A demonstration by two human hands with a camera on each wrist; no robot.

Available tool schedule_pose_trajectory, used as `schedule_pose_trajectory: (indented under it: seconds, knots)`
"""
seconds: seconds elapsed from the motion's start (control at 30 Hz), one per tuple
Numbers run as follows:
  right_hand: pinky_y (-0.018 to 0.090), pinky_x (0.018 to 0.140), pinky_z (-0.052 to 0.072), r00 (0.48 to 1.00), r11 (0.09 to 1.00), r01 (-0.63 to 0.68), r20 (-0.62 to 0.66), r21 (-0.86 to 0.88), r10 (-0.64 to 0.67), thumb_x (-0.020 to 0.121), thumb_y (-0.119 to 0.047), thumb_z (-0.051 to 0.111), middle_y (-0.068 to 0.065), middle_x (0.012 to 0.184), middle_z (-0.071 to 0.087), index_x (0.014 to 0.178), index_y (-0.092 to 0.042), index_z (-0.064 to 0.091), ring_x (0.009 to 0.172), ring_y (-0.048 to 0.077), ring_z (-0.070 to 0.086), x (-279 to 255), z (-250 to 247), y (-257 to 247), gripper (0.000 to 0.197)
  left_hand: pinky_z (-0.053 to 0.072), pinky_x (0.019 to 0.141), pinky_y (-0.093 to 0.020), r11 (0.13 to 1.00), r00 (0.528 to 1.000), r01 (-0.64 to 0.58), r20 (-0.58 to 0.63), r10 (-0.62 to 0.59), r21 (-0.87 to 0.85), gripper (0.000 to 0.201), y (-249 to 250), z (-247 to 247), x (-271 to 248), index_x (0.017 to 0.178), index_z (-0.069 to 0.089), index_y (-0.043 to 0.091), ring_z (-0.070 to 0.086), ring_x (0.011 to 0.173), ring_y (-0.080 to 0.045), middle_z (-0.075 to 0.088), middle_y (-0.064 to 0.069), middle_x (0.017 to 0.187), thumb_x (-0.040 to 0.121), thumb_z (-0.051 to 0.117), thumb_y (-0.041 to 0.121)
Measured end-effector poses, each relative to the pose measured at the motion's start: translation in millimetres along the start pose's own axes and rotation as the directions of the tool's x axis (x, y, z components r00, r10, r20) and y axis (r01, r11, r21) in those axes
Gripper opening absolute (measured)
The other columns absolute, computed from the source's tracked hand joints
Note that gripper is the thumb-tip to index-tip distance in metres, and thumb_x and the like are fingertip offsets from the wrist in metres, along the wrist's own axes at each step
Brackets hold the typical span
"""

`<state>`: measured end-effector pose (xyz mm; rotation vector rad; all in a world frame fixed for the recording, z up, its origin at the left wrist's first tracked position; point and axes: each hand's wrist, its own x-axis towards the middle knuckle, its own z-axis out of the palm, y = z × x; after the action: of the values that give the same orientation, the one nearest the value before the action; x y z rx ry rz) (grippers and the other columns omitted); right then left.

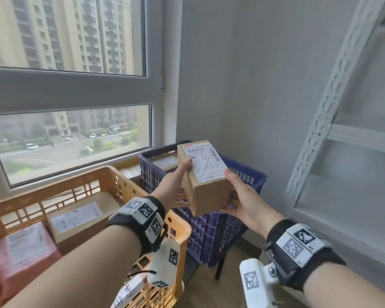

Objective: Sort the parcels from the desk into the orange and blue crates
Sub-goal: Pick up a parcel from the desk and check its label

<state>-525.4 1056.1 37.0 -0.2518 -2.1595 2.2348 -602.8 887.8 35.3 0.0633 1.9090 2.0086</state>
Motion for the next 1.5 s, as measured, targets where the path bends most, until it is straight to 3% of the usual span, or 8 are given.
schedule_pose_trajectory:
  seconds: [0.33,0.53,0.67,0.83,0.97,1.17,1.3,1.5]
  knots:
    - [0.037,0.088,0.050,0.998,0.999,-0.023,-0.063,-0.043,0.021,0.096,-0.052,0.053,-0.004,0.099,0.069,0.121,-0.028,0.063,0.097,0.016,0.060,118,-63,-16,0.036,0.054,0.086,-0.045,0.996,0.997,0.076,-0.013,-0.077,-0.039,0.067,27,42,122,0.125,0.046,0.019,0.063,0.100,-0.034,0.062,-0.016,0.109,0.080,0.058,0.068]
    - [0.028,0.096,0.041,0.950,0.948,0.176,-0.207,-0.266,-0.235,0.091,-0.048,0.063,-0.011,0.125,0.058,0.140,-0.023,0.047,0.111,0.006,0.055,168,-90,-17,0.057,0.054,0.070,-0.040,0.999,0.995,0.042,-0.090,-0.045,-0.033,0.083,44,55,173,0.137,0.041,0.013,0.061,0.102,-0.034,0.059,-0.015,0.111,0.078,0.061,0.068]
    - [0.030,0.097,0.041,0.945,0.901,0.209,-0.158,-0.380,-0.285,0.084,-0.051,0.070,-0.004,0.140,0.049,0.148,-0.026,0.036,0.123,0.011,0.049,197,-92,-25,0.077,0.052,0.089,-0.050,0.999,0.991,0.032,-0.133,-0.035,-0.028,0.091,49,56,203,0.142,0.037,0.016,0.057,0.109,-0.037,0.055,-0.018,0.125,0.074,0.062,0.071]
    - [0.038,0.101,0.048,0.945,0.812,0.262,-0.031,-0.522,-0.325,0.071,-0.053,0.081,-0.013,0.126,0.053,0.145,-0.025,0.037,0.120,0.011,0.052,238,-81,-27,0.090,0.052,0.088,-0.048,0.999,0.987,0.044,-0.151,-0.046,-0.022,0.089,46,57,234,0.139,0.043,0.015,0.058,0.108,-0.037,0.058,-0.017,0.124,0.073,0.060,0.073]
    - [0.043,0.105,0.046,0.948,0.775,0.259,-0.002,-0.576,-0.317,0.050,-0.072,0.073,-0.008,0.147,0.044,0.152,-0.030,0.023,0.131,0.015,0.046,273,-75,-22,0.120,0.053,0.086,-0.046,0.997,0.976,0.059,-0.209,-0.068,-0.046,0.083,43,57,258,0.136,0.046,0.017,0.059,0.109,-0.037,0.059,-0.017,0.124,0.076,0.057,0.073]
    - [0.026,0.100,0.035,0.930,0.714,0.326,0.076,-0.620,-0.359,0.071,-0.045,0.082,-0.003,0.141,0.041,0.151,-0.026,0.031,0.132,0.015,0.039,333,-80,-21,0.097,0.050,0.095,-0.049,0.996,0.970,0.048,-0.236,-0.065,-0.076,0.077,38,54,302,0.131,0.052,0.021,0.063,0.108,-0.033,0.064,-0.013,0.123,0.076,0.055,0.075]
    - [0.036,0.109,0.040,0.931,0.741,0.308,0.029,-0.597,-0.363,0.068,-0.038,0.085,-0.003,0.140,0.043,0.150,-0.026,0.031,0.131,0.016,0.042,381,-87,-4,0.099,0.036,0.105,-0.040,0.988,0.904,0.056,-0.428,0.012,0.145,0.069,36,42,330,0.141,0.043,0.017,0.047,0.128,-0.026,0.048,-0.007,0.142,0.089,0.049,0.062]
    - [0.032,0.097,0.046,0.950,0.726,0.295,0.105,-0.621,-0.295,0.068,-0.039,0.084,-0.003,0.125,0.044,0.147,-0.035,0.032,0.116,0.016,0.050,435,-79,34,0.095,0.044,0.094,-0.029,0.822,0.848,0.195,-0.514,0.133,0.535,0.039,2,5,360,0.134,0.055,0.015,0.058,0.108,-0.019,0.058,-0.005,0.133,0.096,0.052,0.021]
